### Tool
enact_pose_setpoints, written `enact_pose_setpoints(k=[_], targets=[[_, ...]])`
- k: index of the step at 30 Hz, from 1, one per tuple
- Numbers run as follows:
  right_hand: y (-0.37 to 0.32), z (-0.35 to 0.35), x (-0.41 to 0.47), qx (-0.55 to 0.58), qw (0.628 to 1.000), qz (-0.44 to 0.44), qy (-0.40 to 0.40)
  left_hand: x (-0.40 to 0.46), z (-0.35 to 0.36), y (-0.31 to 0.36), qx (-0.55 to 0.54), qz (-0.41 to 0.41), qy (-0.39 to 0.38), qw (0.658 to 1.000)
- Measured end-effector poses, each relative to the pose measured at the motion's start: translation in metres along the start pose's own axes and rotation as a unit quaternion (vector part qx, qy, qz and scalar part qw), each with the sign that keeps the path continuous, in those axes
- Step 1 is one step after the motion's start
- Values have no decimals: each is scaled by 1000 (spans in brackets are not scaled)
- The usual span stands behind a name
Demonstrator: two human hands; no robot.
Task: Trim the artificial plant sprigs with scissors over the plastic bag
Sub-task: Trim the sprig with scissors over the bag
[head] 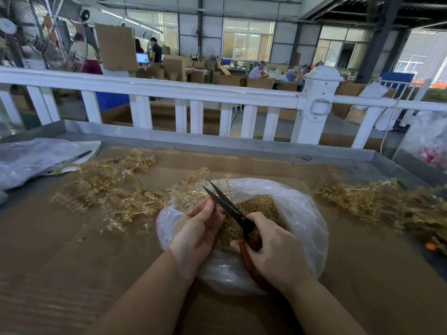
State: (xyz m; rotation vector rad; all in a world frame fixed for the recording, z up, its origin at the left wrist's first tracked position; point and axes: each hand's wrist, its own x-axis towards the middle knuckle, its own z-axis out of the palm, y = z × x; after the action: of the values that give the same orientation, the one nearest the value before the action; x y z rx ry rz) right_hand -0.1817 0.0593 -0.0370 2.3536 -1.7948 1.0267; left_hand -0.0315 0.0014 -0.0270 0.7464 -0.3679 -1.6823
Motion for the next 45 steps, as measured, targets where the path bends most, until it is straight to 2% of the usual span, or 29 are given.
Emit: enact_pose_setpoints(k=[21,45], targets=[[4,3,1,-32,999,-19,-35,8,-5,2,-22,-57,-28,998],[0,4,6,-25,999,-13,-35,4,0,1,-12,-54,-23,998]])
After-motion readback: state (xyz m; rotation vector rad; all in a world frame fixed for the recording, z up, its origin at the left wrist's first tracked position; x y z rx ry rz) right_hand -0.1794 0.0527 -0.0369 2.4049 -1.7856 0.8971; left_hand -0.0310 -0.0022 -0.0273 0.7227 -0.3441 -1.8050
